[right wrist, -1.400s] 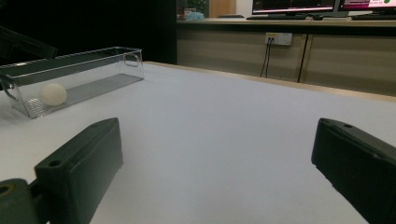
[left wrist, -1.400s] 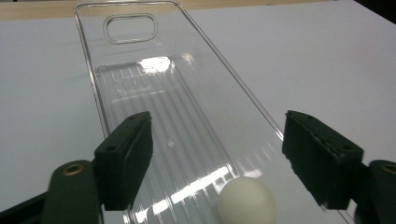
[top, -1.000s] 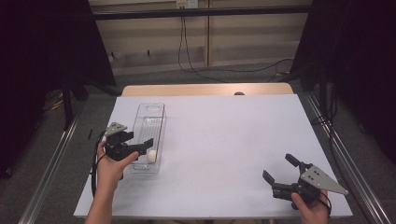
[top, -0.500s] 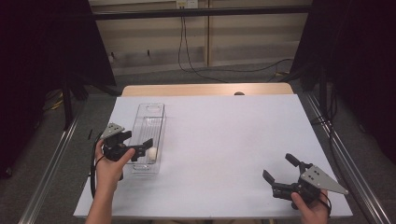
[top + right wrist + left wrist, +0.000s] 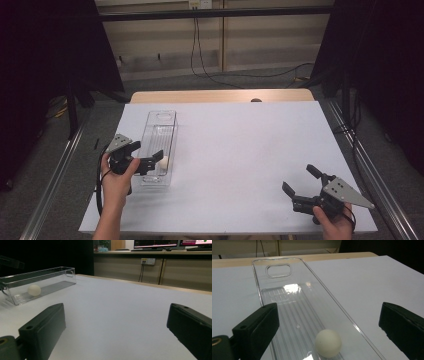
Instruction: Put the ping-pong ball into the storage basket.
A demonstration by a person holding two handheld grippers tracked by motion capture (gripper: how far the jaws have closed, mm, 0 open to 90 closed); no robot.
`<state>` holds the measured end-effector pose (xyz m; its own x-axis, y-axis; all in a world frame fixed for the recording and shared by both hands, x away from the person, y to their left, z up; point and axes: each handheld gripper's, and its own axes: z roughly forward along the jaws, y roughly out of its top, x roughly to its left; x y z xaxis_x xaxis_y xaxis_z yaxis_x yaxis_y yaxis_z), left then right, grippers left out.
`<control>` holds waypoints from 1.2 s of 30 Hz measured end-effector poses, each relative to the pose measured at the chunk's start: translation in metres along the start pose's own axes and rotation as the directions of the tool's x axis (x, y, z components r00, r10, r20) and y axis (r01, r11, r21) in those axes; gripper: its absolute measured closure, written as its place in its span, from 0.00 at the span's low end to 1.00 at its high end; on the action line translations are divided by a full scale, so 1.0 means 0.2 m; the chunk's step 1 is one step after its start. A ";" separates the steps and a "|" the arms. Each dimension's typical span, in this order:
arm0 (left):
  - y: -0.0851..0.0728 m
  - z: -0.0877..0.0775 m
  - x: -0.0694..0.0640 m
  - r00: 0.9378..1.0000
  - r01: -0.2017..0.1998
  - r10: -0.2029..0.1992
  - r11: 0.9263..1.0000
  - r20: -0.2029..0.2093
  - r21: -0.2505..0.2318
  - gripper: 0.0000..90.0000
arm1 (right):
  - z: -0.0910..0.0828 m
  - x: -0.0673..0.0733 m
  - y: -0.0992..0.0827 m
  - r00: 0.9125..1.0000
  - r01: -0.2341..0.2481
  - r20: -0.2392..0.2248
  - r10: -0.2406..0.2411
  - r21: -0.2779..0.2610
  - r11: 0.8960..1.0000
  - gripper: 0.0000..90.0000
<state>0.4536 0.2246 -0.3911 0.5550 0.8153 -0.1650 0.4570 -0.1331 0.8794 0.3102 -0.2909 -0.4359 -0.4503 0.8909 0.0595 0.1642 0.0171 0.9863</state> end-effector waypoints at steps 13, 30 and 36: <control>-0.04 -0.06 0.02 1.000 -0.006 0.006 0.999 -0.006 -0.044 0.04 | 0.00 0.00 0.00 1.000 0.001 -0.004 -0.001 0.000 1.000 0.02; -0.07 -0.09 0.00 1.000 -0.022 0.022 0.997 0.001 -0.080 0.04 | 0.00 0.00 0.00 1.000 0.005 0.002 -0.005 -0.002 1.000 0.02; -0.07 -0.08 0.00 1.000 -0.024 0.024 0.996 0.006 -0.086 0.04 | 0.00 0.00 0.00 1.000 -0.010 0.000 0.010 0.006 1.000 0.02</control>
<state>0.4349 0.2353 -0.3965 0.5698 0.8086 -0.1463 0.3823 -0.1033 0.9183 0.3103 -0.2902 -0.4365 -0.4484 0.8911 0.0692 0.1739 0.0110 0.9847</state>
